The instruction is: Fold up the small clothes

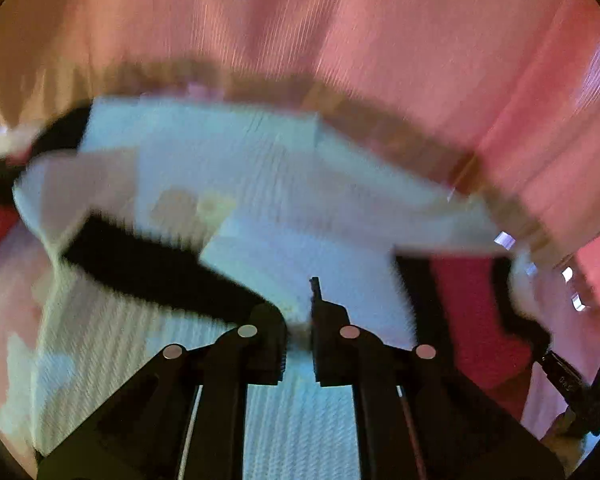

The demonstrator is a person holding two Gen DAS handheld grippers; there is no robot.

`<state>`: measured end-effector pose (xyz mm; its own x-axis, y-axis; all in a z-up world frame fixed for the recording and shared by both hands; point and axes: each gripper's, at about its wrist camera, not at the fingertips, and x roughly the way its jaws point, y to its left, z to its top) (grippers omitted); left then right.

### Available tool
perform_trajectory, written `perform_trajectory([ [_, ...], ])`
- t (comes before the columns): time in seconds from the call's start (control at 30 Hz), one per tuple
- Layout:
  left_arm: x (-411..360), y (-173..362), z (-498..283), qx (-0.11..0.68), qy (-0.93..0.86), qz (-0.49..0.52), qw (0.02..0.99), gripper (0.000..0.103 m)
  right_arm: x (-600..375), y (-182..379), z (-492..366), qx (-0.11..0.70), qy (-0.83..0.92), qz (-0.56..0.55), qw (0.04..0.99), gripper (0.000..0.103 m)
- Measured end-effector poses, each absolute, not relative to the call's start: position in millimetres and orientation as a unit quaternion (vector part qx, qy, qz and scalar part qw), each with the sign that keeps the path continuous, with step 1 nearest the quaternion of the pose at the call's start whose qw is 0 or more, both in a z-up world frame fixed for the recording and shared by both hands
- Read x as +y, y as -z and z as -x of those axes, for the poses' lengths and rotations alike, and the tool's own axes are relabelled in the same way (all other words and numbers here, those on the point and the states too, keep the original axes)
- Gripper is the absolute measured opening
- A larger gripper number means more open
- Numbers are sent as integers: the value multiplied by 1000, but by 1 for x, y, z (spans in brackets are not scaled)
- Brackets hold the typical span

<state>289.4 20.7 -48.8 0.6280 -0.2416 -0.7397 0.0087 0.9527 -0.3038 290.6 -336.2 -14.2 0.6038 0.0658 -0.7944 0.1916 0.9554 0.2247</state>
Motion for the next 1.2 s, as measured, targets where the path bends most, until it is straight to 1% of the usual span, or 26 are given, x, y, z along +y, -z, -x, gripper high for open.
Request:
perform_trajectory([
  [0.03, 24, 39, -291, 409, 74, 134, 900, 8, -340, -6, -285, 420, 32, -149, 894, 9],
  [0.1, 27, 26, -292, 386, 78, 123, 911, 8, -349, -25, -270, 388, 38, -132, 911, 8],
  [0.13, 27, 28, -293, 386, 73, 117, 912, 8, -350, -16, -268, 397, 52, -116, 909, 8],
  [0.17, 28, 35, -299, 393, 71, 111, 910, 9, -355, 6, -269, 427, 61, -116, 895, 8],
  [0.2, 29, 54, -305, 415, 73, 111, 900, 9, -365, 38, -270, 471, 67, -137, 869, 8],
  [0.23, 28, 71, -309, 439, 72, 111, 889, 9, -369, 59, -270, 493, 76, -141, 855, 8],
  [0.3, 21, 91, -308, 458, 61, 91, 882, 9, -364, 51, -270, 484, 78, -116, 864, 8],
  [0.37, 13, 86, -306, 445, 57, 68, 891, 8, -361, 31, -266, 456, 69, -140, 876, 8],
  [0.43, 12, 72, -304, 430, 72, 84, 896, 8, -358, 17, -262, 435, 64, -135, 888, 8],
  [0.47, 11, 70, -304, 425, 72, 82, 899, 9, -360, 28, -263, 450, 72, -118, 882, 8],
  [0.53, 11, 85, -306, 443, 63, 62, 892, 10, -360, 65, -271, 503, 63, -123, 853, 10],
  [0.57, 13, 96, -309, 453, 67, 71, 886, 11, -364, 62, -263, 486, 67, -117, 863, 26],
  [0.6, 16, 95, -307, 441, 68, 77, 892, 12, -364, 56, -263, 501, 66, -103, 857, 45],
  [0.63, 17, 93, -307, 444, 68, 78, 890, 11, -364, 42, -261, 506, 52, -95, 856, 46],
  [0.67, 18, 88, -310, 448, 73, 88, 887, 12, -366, 23, -254, 486, 39, -97, 868, 46],
  [0.73, 21, 83, -312, 441, 80, 114, 886, 13, -371, -7, -246, 440, 42, -106, 891, 62],
  [0.77, 21, 82, -314, 444, 83, 121, 884, 14, -372, -18, -247, 420, 46, -110, 900, 76],
  [0.8, 21, 83, -315, 448, 86, 121, 882, 14, -371, -25, -258, 408, 45, -113, 905, 81],
  [0.9, 22, 89, -317, 454, 77, 118, 880, 20, -367, -7, -309, 426, 42, -132, 894, 81],
  [0.97, 28, 91, -316, 453, 79, 132, 878, 21, -363, 16, -344, 454, 47, -137, 879, 81],
  [1.0, 30, 90, -317, 450, 79, 131, 880, 18, -361, 31, -365, 473, 54, -143, 868, 80],
  [1.03, 31, 88, -317, 445, 79, 125, 883, 17, -362, 41, -378, 488, 56, -149, 858, 77],
  [1.07, 30, 87, -318, 443, 81, 118, 885, 11, -363, 60, -391, 508, 56, -162, 844, 46],
  [1.1, 29, 85, -318, 440, 83, 111, 887, 9, -363, 71, -395, 520, 51, -168, 836, 19],
  [1.17, 26, 78, -318, 424, 88, 100, 896, 8, -365, 56, -390, 472, 36, -179, 863, 14],
  [1.2, 23, 70, -319, 410, 90, 95, 903, 8, -368, 45, -382, 444, 31, -187, 876, 14],
])
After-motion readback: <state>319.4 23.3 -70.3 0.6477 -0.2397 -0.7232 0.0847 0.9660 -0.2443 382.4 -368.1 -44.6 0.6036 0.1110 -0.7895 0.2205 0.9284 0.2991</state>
